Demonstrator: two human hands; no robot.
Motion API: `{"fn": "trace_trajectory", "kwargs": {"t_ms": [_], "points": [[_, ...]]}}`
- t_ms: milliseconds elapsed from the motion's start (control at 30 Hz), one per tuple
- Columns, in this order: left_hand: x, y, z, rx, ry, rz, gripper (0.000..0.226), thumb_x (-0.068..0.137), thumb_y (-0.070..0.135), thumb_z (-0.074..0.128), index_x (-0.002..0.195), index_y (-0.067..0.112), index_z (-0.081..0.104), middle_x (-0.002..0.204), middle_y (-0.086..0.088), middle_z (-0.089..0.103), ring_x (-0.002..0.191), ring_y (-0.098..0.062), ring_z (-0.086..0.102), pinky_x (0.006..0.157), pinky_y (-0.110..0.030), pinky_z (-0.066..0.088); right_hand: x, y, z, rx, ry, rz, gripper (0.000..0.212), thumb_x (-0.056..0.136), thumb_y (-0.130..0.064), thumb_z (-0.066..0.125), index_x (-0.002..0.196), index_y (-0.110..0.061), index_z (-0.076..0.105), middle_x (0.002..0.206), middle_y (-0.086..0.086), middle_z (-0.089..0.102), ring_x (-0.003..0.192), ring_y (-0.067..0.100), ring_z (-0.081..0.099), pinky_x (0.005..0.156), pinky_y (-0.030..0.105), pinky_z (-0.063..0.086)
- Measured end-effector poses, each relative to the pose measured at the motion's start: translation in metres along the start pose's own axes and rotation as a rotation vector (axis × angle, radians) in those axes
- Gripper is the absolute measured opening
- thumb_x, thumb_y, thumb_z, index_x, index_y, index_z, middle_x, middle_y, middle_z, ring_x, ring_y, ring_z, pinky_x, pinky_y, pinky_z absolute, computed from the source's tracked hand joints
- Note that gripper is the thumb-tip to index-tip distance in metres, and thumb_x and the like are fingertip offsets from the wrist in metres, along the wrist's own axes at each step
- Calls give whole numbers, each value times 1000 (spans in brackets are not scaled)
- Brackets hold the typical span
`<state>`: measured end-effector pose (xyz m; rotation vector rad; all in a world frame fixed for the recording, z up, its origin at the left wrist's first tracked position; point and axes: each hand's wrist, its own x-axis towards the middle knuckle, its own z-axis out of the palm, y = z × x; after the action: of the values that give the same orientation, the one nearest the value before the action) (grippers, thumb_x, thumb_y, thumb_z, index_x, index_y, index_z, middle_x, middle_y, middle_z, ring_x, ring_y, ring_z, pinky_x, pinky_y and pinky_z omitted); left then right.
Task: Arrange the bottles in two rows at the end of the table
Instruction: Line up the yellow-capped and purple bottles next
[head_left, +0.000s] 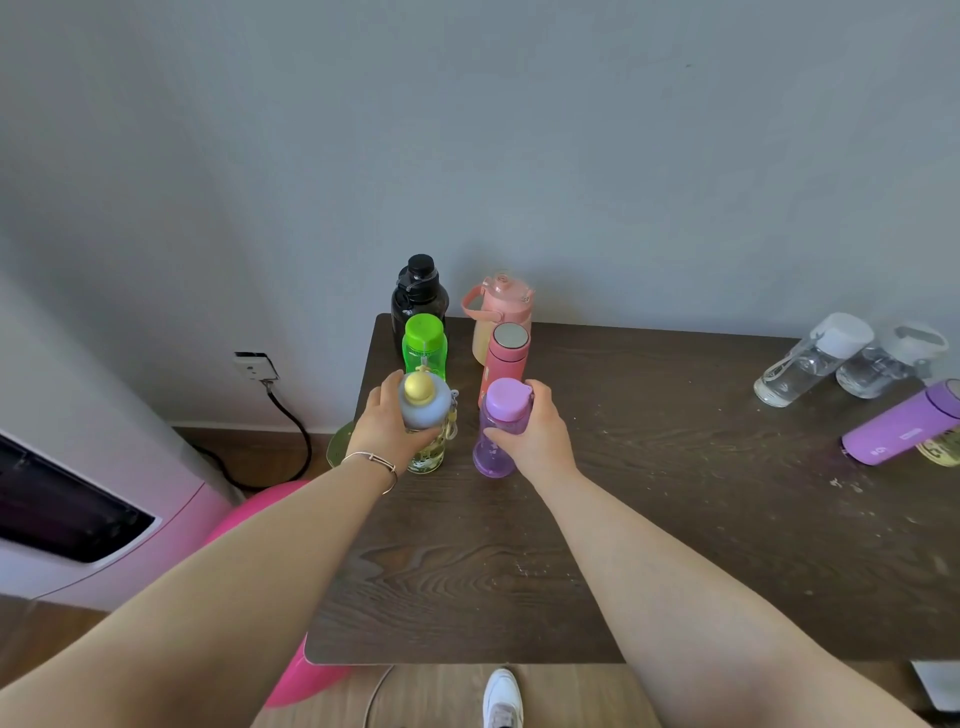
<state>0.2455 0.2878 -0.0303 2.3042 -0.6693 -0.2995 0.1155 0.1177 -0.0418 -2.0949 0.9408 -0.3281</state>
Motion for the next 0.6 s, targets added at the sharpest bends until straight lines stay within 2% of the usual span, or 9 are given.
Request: {"fn": "trace_trajectory", "kwargs": {"t_ms": [67,133,233,333,467,600], "points": [[-2,3,-3,27,-13,-10,99,70,37,84,147,20,25,143,-9,40,121,-28,50,96,-37,42,-2,0,-2,-30,-15,10,95,69,-25,89,145,-23,32,142,2,49,129,24,51,97,37,49],[-3,6,-7,84,-11,16,103,71,42,82,150,17,21,151,-9,33,134,-29,38,106,-42,37,-3,-1,-5,-75,-24,22,98,70,-27,88,148,-22,29,146,4,46,131,26,49,100,40,49],[-2,15,-18,285,19,156,101,76,49,75,152,14,19,158,-8,23,146,-27,17,116,-44,24,-6,-2,-13,-201,-24,5,98,72,-32,87,150,-20,29,150,5,42,135,26,46,103,42,47],[-3,26,-25,534,-8,311,95,83,53,64,153,13,14,161,-7,16,149,-26,6,120,-44,12,-13,-2,-22,-403,-8,-58,92,77,-39,83,150,-20,31,154,5,40,139,26,43,107,42,43],[-13,39,-24,738,-52,417,90,86,54,56,153,13,11,161,-8,14,148,-27,6,120,-46,11,-24,-3,-37,-747,3,-201,85,84,-49,72,152,-19,30,158,7,35,147,29,30,118,46,25],[-28,50,-17,787,-96,442,91,86,54,57,153,13,11,161,-10,13,148,-29,6,120,-47,12,-41,-2,-57,-917,0,-219,81,90,-47,65,155,-20,25,161,8,29,151,30,19,121,50,12]]}}
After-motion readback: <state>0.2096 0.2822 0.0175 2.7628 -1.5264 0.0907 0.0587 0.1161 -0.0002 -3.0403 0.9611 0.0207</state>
